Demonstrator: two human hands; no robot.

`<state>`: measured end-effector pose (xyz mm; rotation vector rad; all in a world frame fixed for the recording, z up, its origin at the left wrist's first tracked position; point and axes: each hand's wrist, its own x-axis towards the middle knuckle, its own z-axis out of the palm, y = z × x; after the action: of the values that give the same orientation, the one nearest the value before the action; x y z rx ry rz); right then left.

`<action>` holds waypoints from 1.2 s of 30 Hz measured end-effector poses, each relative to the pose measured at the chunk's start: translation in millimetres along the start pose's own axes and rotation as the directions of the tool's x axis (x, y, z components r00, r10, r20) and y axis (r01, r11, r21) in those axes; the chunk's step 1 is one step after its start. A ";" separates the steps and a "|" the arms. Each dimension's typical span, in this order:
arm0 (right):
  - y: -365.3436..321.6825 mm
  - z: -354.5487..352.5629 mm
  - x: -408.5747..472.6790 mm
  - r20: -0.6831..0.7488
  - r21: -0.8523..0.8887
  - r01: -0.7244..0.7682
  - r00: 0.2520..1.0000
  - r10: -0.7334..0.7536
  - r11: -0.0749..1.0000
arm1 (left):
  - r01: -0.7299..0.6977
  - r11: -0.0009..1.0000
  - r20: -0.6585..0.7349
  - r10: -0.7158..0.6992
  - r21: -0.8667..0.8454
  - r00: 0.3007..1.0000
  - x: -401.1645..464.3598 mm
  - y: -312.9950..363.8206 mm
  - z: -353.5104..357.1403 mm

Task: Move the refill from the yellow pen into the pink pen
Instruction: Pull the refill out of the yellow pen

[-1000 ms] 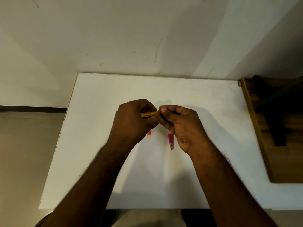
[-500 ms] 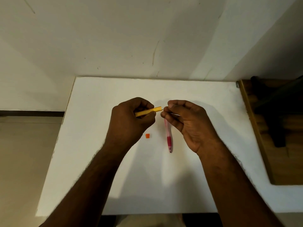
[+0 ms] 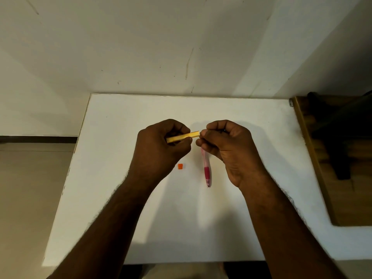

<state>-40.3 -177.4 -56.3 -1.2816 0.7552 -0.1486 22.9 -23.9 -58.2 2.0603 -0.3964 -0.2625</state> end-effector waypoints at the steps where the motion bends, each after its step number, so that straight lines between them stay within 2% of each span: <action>1: 0.0 0.3 0.2 -0.008 -0.013 0.004 1.000 -0.004 1.000 | -0.002 1.000 0.002 0.002 0.003 1.000 -0.2 0.2 -0.1; 11: 2.0 2.5 5.4 -0.064 -0.136 0.041 0.997 -0.050 0.990 | -0.006 1.000 0.009 0.006 -0.008 1.000 0.5 0.4 -0.6; 22: 1.6 1.1 7.8 -0.074 -0.180 0.113 0.989 -0.128 0.977 | -0.003 1.000 0.014 0.003 -0.012 1.000 1.6 -1.7 -1.2; 31: 6.3 -1.3 7.7 -0.011 -0.345 0.318 0.939 -0.343 0.883 | 0.008 0.998 0.021 -0.006 -0.058 1.000 1.9 -3.7 -0.3; 36: 3.6 -9.2 10.0 -0.063 -0.427 0.398 0.882 -0.466 0.812 | 0.014 0.995 -0.002 -0.014 -0.096 1.000 3.3 -10.4 0.4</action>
<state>-39.2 -188.8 -64.6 -1.8509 0.6378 -0.4983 27.5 -20.6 -67.5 1.9696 -0.3607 -0.2820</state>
